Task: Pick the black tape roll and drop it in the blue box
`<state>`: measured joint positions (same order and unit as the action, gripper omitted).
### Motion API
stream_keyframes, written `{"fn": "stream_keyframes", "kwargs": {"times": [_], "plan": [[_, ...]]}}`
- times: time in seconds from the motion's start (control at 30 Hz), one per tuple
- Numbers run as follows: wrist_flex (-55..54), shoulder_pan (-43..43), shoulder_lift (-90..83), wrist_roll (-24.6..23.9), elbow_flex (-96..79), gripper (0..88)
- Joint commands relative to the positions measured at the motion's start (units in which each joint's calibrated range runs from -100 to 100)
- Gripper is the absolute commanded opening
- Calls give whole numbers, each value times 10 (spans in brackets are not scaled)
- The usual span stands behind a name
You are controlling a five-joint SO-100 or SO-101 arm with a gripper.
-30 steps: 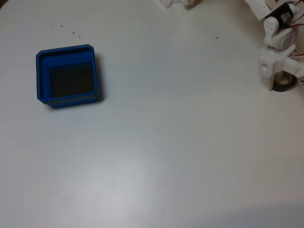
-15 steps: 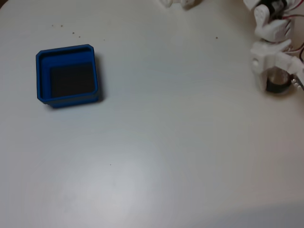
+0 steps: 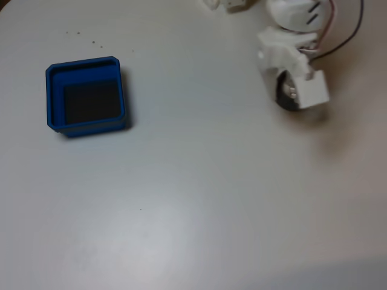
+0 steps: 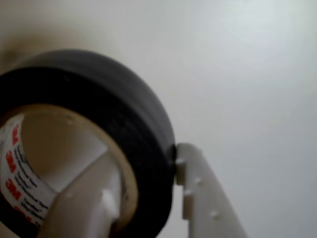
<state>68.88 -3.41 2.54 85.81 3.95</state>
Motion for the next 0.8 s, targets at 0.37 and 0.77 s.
{"fn": "stream_keyframes", "kwargs": {"times": [0.37,0.77], "plan": [[35,340,-101,-2,23,3],[35,588,-98,-4,23,4]]}}
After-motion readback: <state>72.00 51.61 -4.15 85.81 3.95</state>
